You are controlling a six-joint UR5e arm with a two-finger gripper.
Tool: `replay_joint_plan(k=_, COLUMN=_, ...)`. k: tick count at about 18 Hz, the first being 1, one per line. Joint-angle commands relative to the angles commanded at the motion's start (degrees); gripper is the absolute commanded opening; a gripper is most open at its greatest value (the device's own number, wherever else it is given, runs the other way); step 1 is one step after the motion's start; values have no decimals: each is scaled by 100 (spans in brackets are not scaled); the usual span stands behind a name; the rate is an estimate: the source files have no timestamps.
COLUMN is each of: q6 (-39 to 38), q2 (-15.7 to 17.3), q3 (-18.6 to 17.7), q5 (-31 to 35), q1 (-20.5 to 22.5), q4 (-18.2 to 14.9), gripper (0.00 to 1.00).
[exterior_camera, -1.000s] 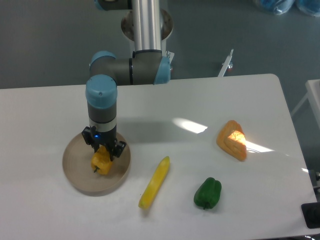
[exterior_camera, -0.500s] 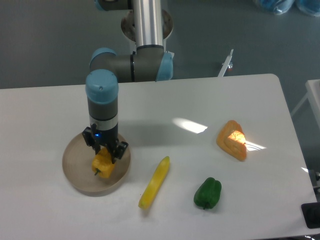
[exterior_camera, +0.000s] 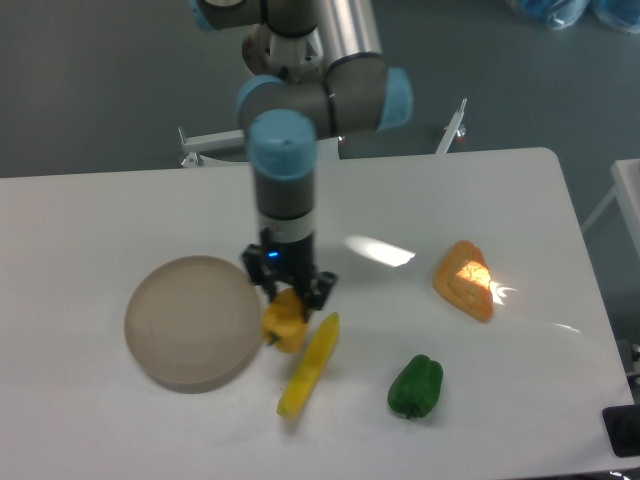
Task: Pick up the yellow pepper from the plate
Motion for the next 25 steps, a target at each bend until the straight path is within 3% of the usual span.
replay_joint_plan(k=5, q6=450, q2=158, q3=52, q5=0, q1=370, q4=-9, gripper=40)
replay_joint_plan(k=25, q6=520, q2=105, q3=79, q5=106, q1=353, q4=17, gripper=40)
